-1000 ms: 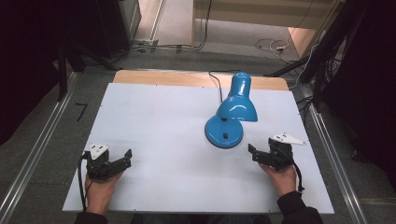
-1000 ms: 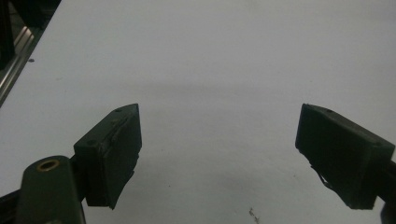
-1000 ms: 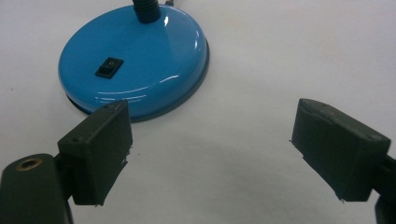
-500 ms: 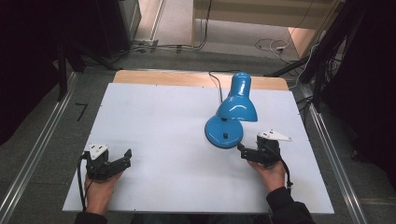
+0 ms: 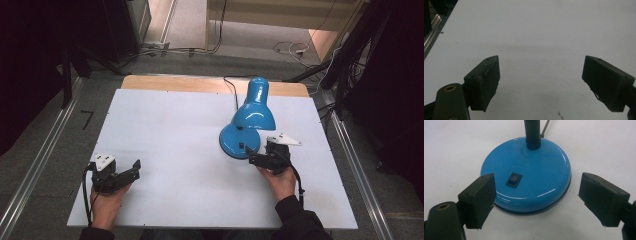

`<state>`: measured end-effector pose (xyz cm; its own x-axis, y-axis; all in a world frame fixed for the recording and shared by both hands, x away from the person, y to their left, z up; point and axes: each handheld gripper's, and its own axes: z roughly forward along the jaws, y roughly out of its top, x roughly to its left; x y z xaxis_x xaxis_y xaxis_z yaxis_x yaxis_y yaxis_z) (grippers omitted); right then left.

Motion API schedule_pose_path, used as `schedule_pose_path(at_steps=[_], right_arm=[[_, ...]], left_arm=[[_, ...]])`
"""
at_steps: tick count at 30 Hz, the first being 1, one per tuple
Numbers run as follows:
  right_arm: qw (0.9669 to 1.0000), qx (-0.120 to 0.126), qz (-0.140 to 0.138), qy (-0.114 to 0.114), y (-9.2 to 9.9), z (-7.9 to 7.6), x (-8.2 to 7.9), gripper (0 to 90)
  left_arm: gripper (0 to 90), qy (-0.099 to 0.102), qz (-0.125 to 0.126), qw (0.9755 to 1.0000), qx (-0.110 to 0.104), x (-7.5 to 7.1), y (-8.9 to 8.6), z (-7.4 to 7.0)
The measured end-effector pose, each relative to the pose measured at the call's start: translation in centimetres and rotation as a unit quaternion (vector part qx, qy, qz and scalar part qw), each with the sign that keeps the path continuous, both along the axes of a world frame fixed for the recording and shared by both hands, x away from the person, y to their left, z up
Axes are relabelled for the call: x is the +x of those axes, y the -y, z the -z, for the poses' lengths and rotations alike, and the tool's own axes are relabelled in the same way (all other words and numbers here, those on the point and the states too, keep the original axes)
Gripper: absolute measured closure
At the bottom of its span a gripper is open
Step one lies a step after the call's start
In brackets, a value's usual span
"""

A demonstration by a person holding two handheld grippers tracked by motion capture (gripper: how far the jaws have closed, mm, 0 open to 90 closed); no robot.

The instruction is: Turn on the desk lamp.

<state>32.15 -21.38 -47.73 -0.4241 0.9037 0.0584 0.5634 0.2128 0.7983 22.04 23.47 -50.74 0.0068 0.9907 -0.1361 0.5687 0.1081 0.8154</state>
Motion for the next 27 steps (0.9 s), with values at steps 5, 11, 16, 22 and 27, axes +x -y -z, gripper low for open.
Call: schedule_pose_path(at_steps=[5, 11, 16, 22, 27], right_arm=[[0.9998, -0.017, 0.002, 0.010, -0.9, 0.0, 0.1, 20.3], [0.9997, -0.013, -0.008, 0.018, -1.4, 0.0, 0.0, 40.2], [0.9994, -0.002, -0.005, 0.034, -1.6, 0.0, 0.0, 53.0], [0.9995, 0.006, -0.015, 0.025, -2.0, 0.4, 0.4, 80.9], [0.9996, 0.008, -0.022, 0.017, -2.4, 0.9, 0.8, 87.7]], left_arm=[[15.6, -0.001, 0.000, 1.0000, 0.000, 0.0, -0.1, 0.0], [15.5, 0.000, 0.000, 1.0000, 0.000, 0.0, -0.1, 0.0], [15.6, -0.001, 0.000, 1.0000, 0.000, 0.0, -0.1, 0.0], [15.6, 0.000, 0.002, 1.0000, 0.000, 0.0, 0.0, 0.0], [15.6, 0.000, 0.003, 1.0000, 0.001, 0.1, 0.0, 0.0]])
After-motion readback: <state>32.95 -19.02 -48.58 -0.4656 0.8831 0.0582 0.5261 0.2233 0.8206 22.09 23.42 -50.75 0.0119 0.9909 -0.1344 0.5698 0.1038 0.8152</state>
